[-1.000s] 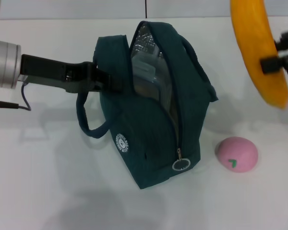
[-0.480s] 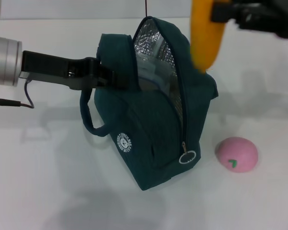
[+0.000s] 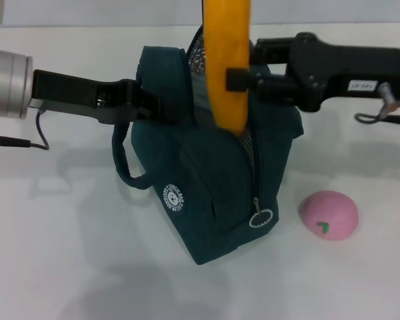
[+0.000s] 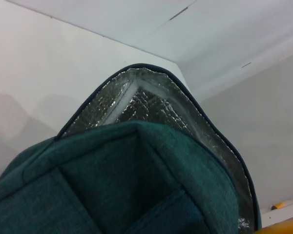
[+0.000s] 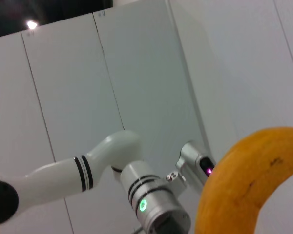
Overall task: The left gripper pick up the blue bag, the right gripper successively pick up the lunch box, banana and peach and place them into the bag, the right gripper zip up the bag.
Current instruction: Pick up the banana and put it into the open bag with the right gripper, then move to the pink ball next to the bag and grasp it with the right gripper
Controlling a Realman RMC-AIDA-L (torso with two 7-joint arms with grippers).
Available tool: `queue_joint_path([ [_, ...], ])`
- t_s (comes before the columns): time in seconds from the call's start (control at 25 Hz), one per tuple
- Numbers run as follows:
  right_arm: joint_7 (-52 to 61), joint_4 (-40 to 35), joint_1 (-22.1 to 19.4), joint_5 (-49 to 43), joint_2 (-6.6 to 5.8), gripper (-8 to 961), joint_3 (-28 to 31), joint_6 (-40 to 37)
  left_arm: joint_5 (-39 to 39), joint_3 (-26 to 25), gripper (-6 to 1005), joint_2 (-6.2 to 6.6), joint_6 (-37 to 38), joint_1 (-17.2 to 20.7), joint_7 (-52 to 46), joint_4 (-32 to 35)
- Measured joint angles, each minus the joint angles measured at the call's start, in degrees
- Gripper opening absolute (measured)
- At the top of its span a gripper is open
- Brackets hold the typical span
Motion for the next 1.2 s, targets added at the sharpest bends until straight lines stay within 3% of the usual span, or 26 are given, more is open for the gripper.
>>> queue_joint_path([
  [0.84,0.1,1.8,-0.3,0.3,-0.36,473,-4.9,5.7,0.0,-0.1,32,0.04,-0.4,0.4,0.3,-0.1],
  [0.96,0.1,1.1,-0.9,0.6,-0.41,608,-4.0,5.4,0.0,-0.1,32,0.03,-0.4,0.5,0.3,-0.1],
  [1.16,0.1,-2.0,-3.8,0.8,-0.85,817,3.5,1.2,0.0,-0.1,32,0.03,-0.4,1.0,0.5,-0.1],
  [1.2,0.2,-2.8,-4.5,0.9,-1.01,816,4.9,0.4,0.0,-0.1,32,0.03,-0.4,1.0,0.6,-0.1],
])
